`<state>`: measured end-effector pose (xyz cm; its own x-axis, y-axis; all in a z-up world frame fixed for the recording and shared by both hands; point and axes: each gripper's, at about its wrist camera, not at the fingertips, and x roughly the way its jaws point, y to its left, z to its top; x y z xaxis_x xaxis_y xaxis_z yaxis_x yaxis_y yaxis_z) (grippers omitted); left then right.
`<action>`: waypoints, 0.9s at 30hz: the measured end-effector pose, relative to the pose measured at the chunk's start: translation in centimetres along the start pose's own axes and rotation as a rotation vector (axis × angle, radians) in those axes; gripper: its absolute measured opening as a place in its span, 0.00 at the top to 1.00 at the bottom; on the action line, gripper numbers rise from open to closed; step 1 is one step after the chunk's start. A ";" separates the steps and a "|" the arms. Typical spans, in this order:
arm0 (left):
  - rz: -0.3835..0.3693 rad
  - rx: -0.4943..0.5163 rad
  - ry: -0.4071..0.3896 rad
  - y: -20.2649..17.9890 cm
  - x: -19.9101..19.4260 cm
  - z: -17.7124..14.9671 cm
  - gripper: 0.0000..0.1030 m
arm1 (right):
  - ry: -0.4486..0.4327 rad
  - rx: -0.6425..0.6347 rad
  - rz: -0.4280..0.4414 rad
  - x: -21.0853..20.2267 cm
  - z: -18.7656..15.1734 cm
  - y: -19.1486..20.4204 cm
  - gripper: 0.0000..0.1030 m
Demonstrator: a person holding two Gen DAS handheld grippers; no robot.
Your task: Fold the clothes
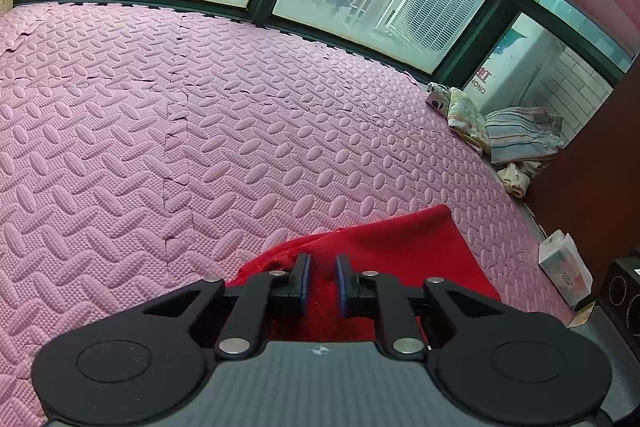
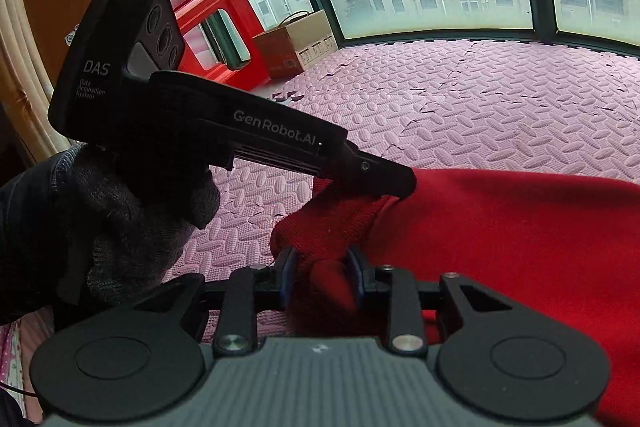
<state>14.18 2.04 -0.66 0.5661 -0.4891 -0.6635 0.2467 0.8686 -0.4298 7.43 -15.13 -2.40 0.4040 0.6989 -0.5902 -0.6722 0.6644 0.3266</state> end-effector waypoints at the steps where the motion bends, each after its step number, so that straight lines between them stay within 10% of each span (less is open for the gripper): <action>1: 0.001 -0.010 -0.001 0.2 0.1 0.0 0.87 | -0.001 -0.016 -0.006 0.2 -0.1 0.1 0.71; 16: 0.052 -0.006 -0.105 -1.1 -1.7 -1.6 0.87 | -0.114 -0.029 -0.073 -5.0 0.4 -0.3 0.70; 27: 0.203 -0.083 -0.190 -1.8 -3.6 -4.3 0.57 | -0.140 0.084 -0.328 -9.3 -1.9 -5.5 0.66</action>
